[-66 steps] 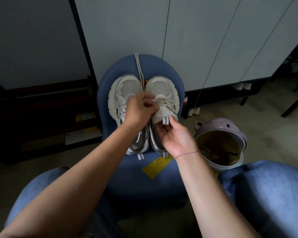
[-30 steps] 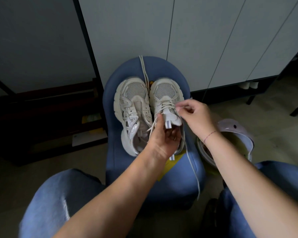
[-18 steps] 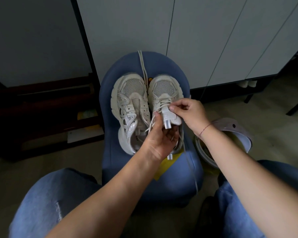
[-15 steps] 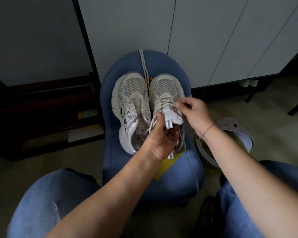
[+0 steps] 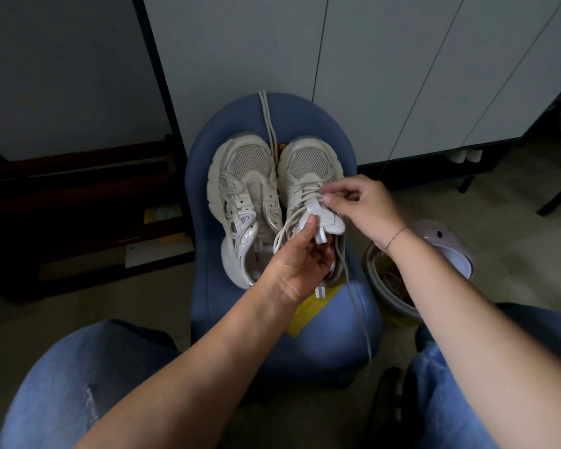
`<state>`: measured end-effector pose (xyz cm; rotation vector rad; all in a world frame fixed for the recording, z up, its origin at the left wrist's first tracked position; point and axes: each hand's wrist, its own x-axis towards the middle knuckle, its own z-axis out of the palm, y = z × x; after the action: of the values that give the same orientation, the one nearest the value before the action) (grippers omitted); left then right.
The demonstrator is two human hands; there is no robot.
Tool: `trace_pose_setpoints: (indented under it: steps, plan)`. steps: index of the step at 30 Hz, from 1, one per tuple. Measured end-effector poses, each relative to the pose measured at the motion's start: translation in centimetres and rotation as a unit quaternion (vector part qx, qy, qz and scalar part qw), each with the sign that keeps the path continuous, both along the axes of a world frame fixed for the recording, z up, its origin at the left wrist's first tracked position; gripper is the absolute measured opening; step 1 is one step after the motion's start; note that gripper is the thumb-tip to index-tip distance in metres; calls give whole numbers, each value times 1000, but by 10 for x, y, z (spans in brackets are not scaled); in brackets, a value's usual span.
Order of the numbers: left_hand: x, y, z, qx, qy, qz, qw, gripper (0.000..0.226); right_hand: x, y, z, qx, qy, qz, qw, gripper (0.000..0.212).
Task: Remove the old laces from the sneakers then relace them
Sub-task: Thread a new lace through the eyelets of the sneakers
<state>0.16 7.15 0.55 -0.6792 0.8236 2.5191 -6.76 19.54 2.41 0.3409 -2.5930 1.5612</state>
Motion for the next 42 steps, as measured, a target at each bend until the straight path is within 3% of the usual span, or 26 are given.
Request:
trace_pose_setpoints:
  steps: [5,11,14,18,21,26,30,34,36,42]
  plan:
    - [-1,-1,-2,-5,2,-4,1000,14,-4,-2,3,101,52,3,994,16]
    - [-1,-1,-3,-6,4,-4,1000,15,-3,-3,1,162,69,7,984,5]
    - [0,-1,-3,-11,3,-6,1000,16,-8,8,-4,118,63,-91,987,11]
    - [0,-2,-3,-11,-2,-6,1000,15,-20,34,-21,55,-10,-238,970,18]
    - [0,-1,-3,-14,-1,-9,1000,16,-15,28,-22,55,1,-182,982,5]
    - [-1,-1,-3,-18,8,-10,1000,12,-1,-1,0,89,59,-6,994,11]
    - [-1,-1,-5,-24,10,-11,1000,13,-1,-6,5,155,28,16,987,5]
    - [-1,-1,-5,-23,7,-11,1000,14,-2,-3,7,160,9,29,987,7]
    - [-1,-1,-4,-22,3,-9,1000,14,-3,-1,5,154,12,7,988,8]
    - [-1,-2,-4,-20,0,-4,1000,14,-14,27,-10,63,21,-180,982,23]
